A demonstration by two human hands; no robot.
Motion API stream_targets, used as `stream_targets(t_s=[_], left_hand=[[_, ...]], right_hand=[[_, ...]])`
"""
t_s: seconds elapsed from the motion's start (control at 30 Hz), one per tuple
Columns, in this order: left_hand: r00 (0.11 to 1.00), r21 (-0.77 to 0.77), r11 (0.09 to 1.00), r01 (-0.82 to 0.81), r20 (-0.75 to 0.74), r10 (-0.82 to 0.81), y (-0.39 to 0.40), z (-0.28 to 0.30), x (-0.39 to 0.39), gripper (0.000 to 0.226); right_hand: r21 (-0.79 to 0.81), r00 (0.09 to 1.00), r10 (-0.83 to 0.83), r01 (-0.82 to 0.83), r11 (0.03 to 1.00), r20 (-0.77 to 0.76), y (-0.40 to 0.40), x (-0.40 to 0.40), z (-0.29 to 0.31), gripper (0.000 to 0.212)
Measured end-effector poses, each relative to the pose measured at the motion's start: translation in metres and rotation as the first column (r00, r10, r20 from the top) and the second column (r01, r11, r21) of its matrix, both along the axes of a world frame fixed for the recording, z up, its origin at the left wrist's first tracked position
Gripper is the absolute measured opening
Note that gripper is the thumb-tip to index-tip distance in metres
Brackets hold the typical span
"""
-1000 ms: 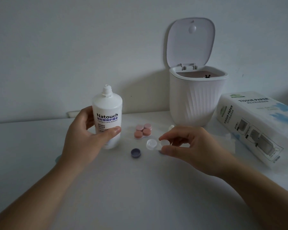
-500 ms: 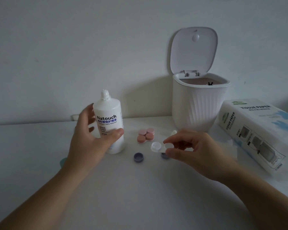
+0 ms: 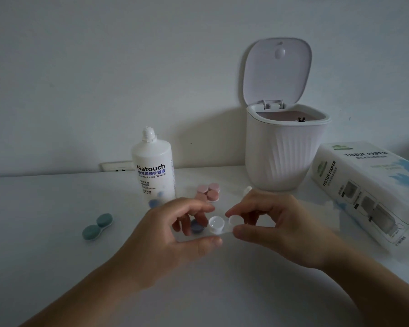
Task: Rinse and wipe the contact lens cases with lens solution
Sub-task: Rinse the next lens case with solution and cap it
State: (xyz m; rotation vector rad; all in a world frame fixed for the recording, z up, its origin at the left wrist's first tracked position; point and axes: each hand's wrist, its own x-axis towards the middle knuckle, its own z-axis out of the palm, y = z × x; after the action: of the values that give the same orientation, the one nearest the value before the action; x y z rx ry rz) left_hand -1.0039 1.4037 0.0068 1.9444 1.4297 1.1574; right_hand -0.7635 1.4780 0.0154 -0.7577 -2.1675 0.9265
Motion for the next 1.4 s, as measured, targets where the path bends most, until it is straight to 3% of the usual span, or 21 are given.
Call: stream_targets(t_s=[0.33, 0.47, 0.6, 0.77, 0.93, 1.1, 1.23, 1.4], left_hand=[[1.000, -0.038, 0.999, 0.007, 0.027, -0.006, 0.001, 0.003, 0.005, 0.028], [0.997, -0.062, 0.998, 0.019, 0.074, -0.015, 0.003, 0.003, 0.000, 0.027], [0.995, -0.080, 0.996, 0.038, 0.091, -0.031, 0.004, 0.005, -0.003, 0.028], [0.994, -0.063, 0.997, 0.052, 0.101, -0.045, 0.004, 0.008, -0.007, 0.025], [0.993, -0.072, 0.996, 0.046, 0.111, -0.038, 0.005, 0.006, -0.010, 0.026], [0.995, -0.083, 0.995, 0.054, 0.089, -0.047, 0.006, 0.005, -0.011, 0.029], [0.994, -0.092, 0.994, 0.062, 0.094, -0.053, 0.007, 0.005, -0.011, 0.028], [0.996, -0.107, 0.993, 0.055, 0.075, -0.047, 0.007, 0.005, -0.010, 0.020]], right_hand=[[0.017, 0.999, 0.003, -0.004, 1.000, 0.053, -0.001, -0.001, -0.001, 0.037], [0.019, 0.977, -0.206, 0.205, 0.979, 0.055, 0.010, 0.004, -0.004, 0.039], [0.182, 0.881, -0.393, 0.355, 0.917, 0.263, 0.016, -0.003, -0.017, 0.045], [0.300, 0.819, -0.437, 0.339, 0.892, 0.373, 0.018, -0.012, -0.025, 0.056], [0.256, 0.854, -0.336, 0.249, 0.934, 0.396, 0.018, -0.014, -0.018, 0.036], [0.170, 0.903, -0.331, 0.293, 0.941, 0.274, 0.019, -0.011, -0.018, 0.007], [-0.054, 0.961, -0.276, 0.276, 0.960, 0.007, 0.016, -0.007, -0.011, 0.021], [-0.251, 0.958, -0.169, 0.109, 0.962, -0.231, 0.007, -0.006, 0.003, 0.029]])
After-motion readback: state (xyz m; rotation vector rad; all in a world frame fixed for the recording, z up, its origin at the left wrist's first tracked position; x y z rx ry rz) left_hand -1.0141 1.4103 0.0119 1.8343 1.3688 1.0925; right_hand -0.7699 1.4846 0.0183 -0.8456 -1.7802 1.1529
